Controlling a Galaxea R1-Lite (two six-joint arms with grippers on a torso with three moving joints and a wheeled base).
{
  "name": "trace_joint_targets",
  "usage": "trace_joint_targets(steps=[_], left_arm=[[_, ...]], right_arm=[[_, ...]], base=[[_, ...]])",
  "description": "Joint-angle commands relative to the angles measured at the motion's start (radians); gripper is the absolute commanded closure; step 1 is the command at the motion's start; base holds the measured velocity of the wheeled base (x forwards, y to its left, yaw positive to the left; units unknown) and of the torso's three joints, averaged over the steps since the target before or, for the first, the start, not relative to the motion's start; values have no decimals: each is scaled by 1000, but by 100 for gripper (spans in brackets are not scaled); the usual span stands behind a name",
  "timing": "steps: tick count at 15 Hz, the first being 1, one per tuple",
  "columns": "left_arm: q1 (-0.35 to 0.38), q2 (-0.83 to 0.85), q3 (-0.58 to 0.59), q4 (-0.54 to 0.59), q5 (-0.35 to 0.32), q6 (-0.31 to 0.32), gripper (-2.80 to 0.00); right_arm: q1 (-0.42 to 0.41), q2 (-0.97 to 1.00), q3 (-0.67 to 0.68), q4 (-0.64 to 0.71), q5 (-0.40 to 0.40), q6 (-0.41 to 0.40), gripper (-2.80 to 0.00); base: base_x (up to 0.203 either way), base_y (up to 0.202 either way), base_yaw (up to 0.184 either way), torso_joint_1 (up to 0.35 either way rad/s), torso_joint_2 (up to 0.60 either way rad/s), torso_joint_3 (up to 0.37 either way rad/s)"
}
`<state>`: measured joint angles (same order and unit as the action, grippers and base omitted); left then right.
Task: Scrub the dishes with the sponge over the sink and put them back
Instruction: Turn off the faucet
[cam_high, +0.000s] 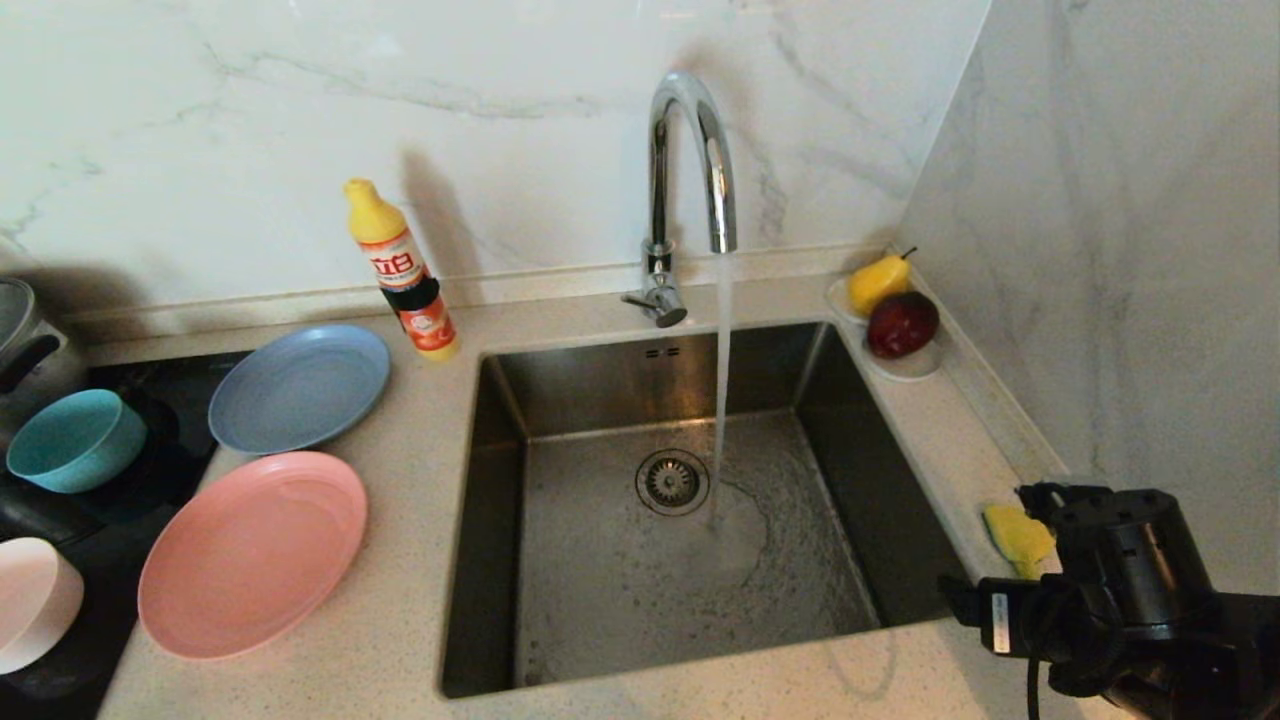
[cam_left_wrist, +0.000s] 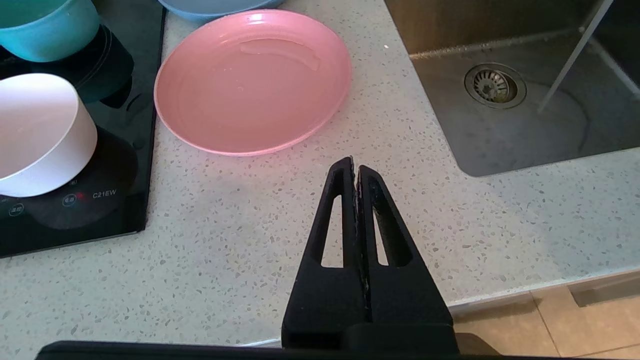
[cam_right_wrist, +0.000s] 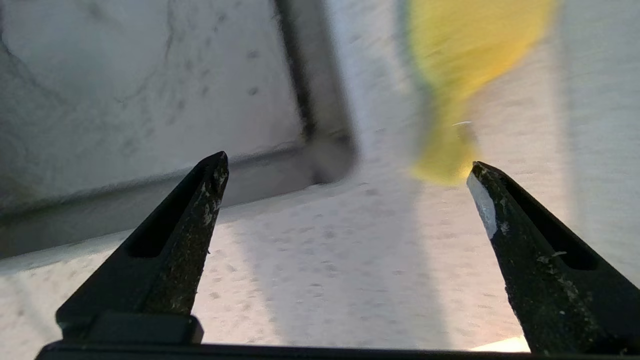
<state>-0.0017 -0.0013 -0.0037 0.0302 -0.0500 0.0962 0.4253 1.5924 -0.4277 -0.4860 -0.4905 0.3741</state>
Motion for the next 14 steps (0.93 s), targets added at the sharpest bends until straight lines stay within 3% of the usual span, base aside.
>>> trace_joint_targets(steps=[1,5,6,8,10,14], left_arm=[[0,0,0,0,-1,0,0],[0,0,1,0,-1,0,0],[0,0,-1,0,-1,0,0],[0,0,-1,0,-1,0,0],[0,0,-1,0,-1,0,0],[0,0,-1,0,-1,0,0]], right_arm=[[4,-58,8,-1,-17,-13,-280],[7,-89,6,-14,-20,-63,-280],[12,-121,4,-15,-16,-105,0],[15,-197,14,-16,-6,-201,0],[15,-297,21,-17,55,-285,0],[4,-521,81,-32,332,-442,0]], base=[[0,0,0,0,0,0],[0,0,0,0,0,0],[0,0,0,0,0,0],[0,0,0,0,0,0],[0,0,0,0,0,0],[0,0,0,0,0,0]])
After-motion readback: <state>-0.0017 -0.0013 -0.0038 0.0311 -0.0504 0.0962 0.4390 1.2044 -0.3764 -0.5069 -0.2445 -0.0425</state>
